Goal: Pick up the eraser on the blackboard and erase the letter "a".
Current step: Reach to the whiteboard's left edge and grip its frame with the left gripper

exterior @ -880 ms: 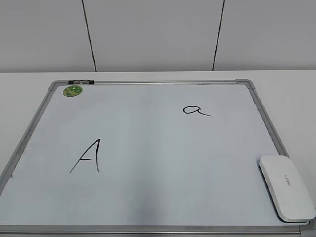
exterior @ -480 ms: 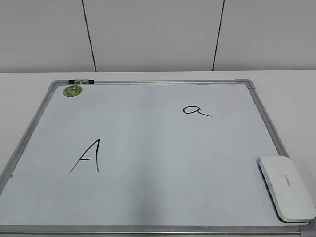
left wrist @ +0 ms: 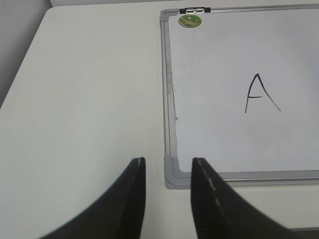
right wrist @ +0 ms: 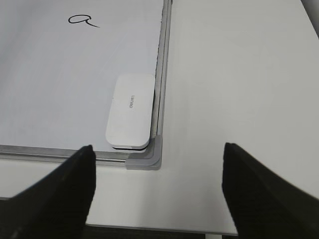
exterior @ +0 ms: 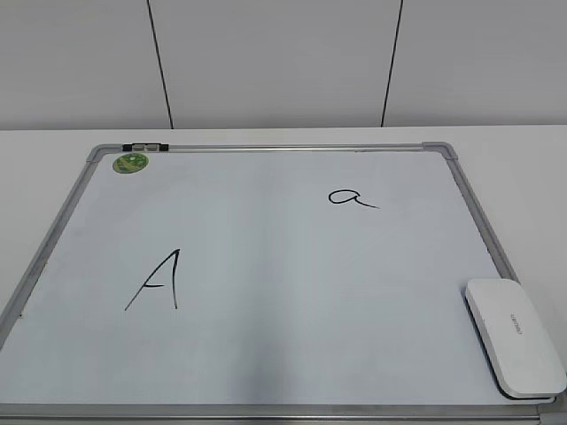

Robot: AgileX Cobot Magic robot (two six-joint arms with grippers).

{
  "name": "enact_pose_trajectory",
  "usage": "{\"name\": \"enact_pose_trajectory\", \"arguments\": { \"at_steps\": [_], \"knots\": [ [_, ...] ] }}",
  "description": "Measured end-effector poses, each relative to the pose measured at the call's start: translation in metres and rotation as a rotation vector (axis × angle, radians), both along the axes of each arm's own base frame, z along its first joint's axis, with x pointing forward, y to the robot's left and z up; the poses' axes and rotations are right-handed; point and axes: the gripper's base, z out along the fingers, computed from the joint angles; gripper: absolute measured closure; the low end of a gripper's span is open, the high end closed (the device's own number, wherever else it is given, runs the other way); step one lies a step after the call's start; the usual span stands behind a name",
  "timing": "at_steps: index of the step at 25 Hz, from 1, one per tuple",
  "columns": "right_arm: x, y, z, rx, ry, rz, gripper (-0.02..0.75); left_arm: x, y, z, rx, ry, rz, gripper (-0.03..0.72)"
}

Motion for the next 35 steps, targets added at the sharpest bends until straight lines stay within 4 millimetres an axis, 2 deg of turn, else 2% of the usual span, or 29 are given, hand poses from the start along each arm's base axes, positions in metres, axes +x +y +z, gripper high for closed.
{"name": "enact_pose_trajectory", "arguments": {
  "at_steps": [9, 12, 14, 19, 22, 24, 27, 35],
  "knots": [
    [0.0, 0.0, 0.0, 0.0, 0.0, 0.0, 0.152, 0.0, 0.0, 0.0, 0.001, 0.0, 0.0, 0.46],
    [0.0, 0.0, 0.0, 0.0, 0.0, 0.0, 0.152, 0.0, 0.0, 0.0, 0.002, 0.0, 0.001, 0.437],
    [0.0, 0.0, 0.0, 0.0, 0.0, 0.0, 0.152, 0.0, 0.0, 0.0, 0.004, 0.0, 0.003, 0.378],
    [0.0, 0.0, 0.0, 0.0, 0.0, 0.0, 0.152, -0.001, 0.0, 0.008, 0.004, -0.05, 0.004, 0.109],
    [0.0, 0.0, 0.0, 0.0, 0.0, 0.0, 0.152, 0.002, 0.001, 0.021, 0.008, -0.129, 0.009, 0.04],
    [0.0, 0.0, 0.0, 0.0, 0.0, 0.0, 0.152, 0.014, 0.002, 0.029, 0.009, -0.157, 0.013, 0.03],
    [0.0, 0.0, 0.0, 0.0, 0.0, 0.0, 0.152, 0.043, 0.003, 0.036, 0.008, -0.133, 0.017, 0.028],
    [0.0, 0.0, 0.0, 0.0, 0.0, 0.0, 0.152, 0.142, 0.005, 0.04, 0.005, -0.027, 0.028, 0.03]
  ]
}}
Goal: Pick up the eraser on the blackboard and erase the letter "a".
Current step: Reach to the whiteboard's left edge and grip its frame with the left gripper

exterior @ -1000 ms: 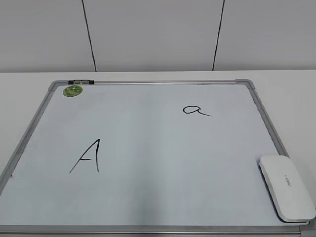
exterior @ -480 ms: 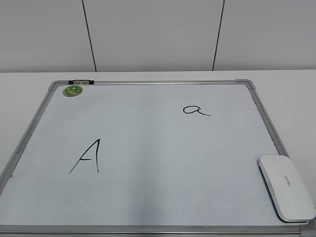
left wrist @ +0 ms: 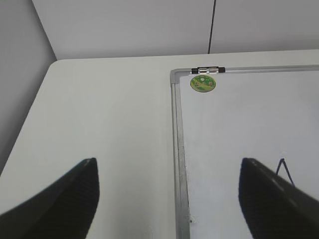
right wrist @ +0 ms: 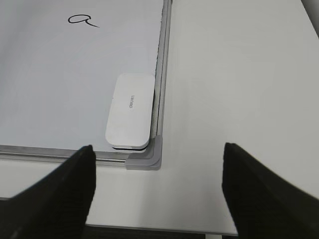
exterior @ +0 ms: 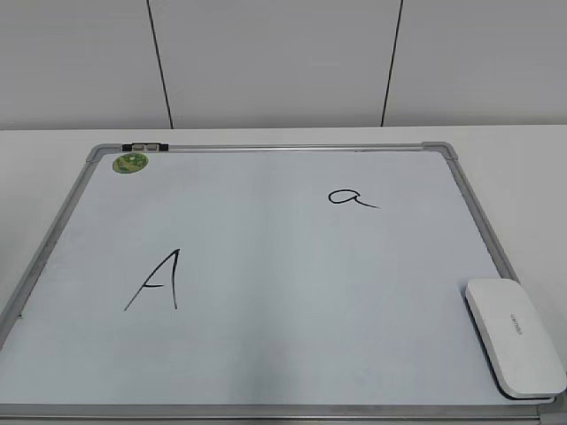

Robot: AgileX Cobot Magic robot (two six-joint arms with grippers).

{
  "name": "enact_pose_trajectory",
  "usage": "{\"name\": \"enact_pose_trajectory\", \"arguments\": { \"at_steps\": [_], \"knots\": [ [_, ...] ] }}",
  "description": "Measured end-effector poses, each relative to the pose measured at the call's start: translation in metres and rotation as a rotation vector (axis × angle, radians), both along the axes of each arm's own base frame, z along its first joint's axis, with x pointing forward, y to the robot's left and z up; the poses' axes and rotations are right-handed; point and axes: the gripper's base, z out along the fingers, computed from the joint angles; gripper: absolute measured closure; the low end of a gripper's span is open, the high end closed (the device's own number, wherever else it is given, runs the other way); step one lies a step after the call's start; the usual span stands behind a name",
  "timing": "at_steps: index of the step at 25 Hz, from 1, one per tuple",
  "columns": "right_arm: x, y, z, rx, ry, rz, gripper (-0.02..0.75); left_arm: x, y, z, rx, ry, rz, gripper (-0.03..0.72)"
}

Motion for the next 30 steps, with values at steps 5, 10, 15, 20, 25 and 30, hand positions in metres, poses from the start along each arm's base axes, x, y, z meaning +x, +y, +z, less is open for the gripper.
{"name": "enact_pose_trajectory", "arguments": {
  "at_steps": [5, 10, 15, 20, 25, 30],
  "knots": [
    [0.0, 0.0, 0.0, 0.0, 0.0, 0.0, 0.152, 0.066, 0.001, -0.001, 0.005, 0.137, -0.004, 0.032],
    [0.0, 0.0, 0.0, 0.0, 0.0, 0.0, 0.152, 0.128, 0.002, -0.009, 0.034, 0.335, -0.035, 0.034],
    [0.0, 0.0, 0.0, 0.0, 0.0, 0.0, 0.152, 0.18, 0.001, -0.029, 0.023, 0.547, -0.081, 0.037],
    [0.0, 0.0, 0.0, 0.0, 0.0, 0.0, 0.152, 0.212, -0.004, -0.061, -0.013, 0.767, -0.155, 0.046],
    [0.0, 0.0, 0.0, 0.0, 0.0, 0.0, 0.152, 0.232, -0.005, -0.098, -0.016, 0.9, -0.201, 0.099],
    [0.0, 0.0, 0.0, 0.0, 0.0, 0.0, 0.152, 0.244, 0.001, -0.128, -0.067, 0.965, -0.219, 0.116]
  ]
}}
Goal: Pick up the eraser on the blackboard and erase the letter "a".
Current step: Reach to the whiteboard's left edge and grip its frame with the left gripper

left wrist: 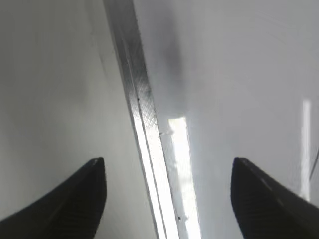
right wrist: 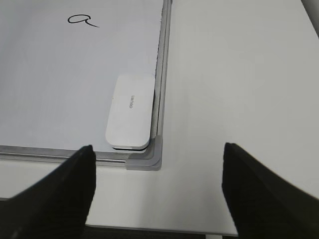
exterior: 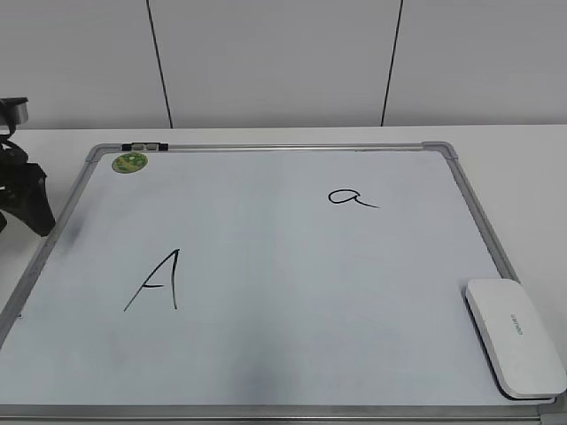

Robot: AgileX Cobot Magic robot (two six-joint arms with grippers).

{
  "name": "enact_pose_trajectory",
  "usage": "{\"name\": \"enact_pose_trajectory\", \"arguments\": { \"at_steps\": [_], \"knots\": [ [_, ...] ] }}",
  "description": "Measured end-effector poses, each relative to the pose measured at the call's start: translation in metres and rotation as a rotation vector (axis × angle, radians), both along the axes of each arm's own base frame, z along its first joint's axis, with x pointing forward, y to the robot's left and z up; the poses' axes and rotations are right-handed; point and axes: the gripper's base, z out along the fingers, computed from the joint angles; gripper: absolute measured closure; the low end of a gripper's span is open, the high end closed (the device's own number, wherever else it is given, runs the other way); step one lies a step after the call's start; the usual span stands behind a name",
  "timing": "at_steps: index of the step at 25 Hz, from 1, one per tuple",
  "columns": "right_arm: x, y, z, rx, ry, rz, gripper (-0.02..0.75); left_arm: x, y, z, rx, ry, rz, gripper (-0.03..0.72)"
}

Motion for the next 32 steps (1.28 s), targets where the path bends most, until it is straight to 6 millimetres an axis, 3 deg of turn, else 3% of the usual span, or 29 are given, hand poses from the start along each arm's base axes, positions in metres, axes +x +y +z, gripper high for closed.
{"name": "enact_pose_trajectory", "arguments": {
  "at_steps": [7, 14, 17, 21, 32],
  "knots": [
    [0.0, 0.0, 0.0, 0.0, 0.0, 0.0, 0.152, 0.008, 0.023, -0.024, -0.142, 0.007, 0.074, 0.119],
    [0.0, 0.0, 0.0, 0.0, 0.0, 0.0, 0.152, 0.016, 0.022, -0.039, -0.175, -0.007, 0.058, 0.12],
    [0.0, 0.0, 0.0, 0.0, 0.0, 0.0, 0.152, 0.017, 0.022, -0.045, -0.174, 0.002, 0.055, 0.157],
    [0.0, 0.0, 0.0, 0.0, 0.0, 0.0, 0.152, 0.019, 0.024, -0.046, -0.162, -0.013, 0.058, 0.237],
    [0.0, 0.0, 0.0, 0.0, 0.0, 0.0, 0.152, 0.017, 0.05, -0.045, -0.204, -0.038, 0.112, 0.306]
  ]
}}
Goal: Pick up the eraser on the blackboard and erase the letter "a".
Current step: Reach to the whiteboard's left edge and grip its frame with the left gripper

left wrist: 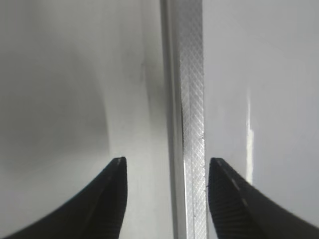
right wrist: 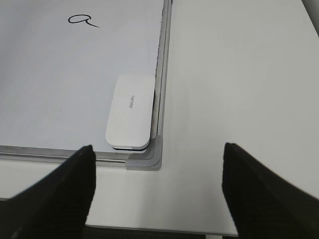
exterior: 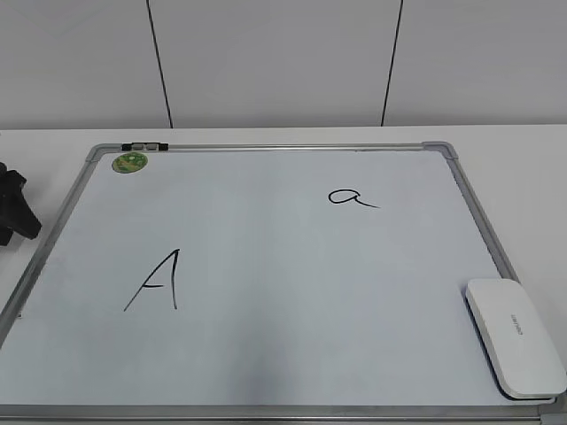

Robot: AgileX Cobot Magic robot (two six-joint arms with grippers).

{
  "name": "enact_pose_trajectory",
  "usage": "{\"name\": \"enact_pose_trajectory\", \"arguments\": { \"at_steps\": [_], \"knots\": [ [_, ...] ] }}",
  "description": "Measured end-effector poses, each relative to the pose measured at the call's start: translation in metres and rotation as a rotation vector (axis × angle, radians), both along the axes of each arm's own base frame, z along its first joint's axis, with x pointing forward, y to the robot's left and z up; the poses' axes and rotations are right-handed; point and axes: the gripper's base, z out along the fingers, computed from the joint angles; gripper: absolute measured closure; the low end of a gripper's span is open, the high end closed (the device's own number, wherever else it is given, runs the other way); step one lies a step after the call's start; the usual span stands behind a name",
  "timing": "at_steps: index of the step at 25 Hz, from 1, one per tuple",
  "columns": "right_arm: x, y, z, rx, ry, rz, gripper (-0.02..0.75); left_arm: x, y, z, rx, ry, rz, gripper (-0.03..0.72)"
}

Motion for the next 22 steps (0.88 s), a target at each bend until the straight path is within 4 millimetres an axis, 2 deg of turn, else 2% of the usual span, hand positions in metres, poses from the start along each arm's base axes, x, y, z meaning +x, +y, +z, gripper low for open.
{"name": "enact_pose_trajectory", "arguments": {
  "at_steps": [9, 14, 22],
  "knots": [
    [0.0, 0.0, 0.0, 0.0, 0.0, 0.0, 0.152, 0.002, -0.002, -0.012, -0.037, 0.028, 0.009, 0.344],
    [0.0, 0.0, 0.0, 0.0, 0.0, 0.0, 0.152, 0.012, -0.002, -0.012, -0.073, 0.037, 0.003, 0.366],
    [0.0, 0.0, 0.0, 0.0, 0.0, 0.0, 0.152, 0.012, -0.003, -0.016, -0.089, 0.062, -0.008, 0.391]
  ]
}}
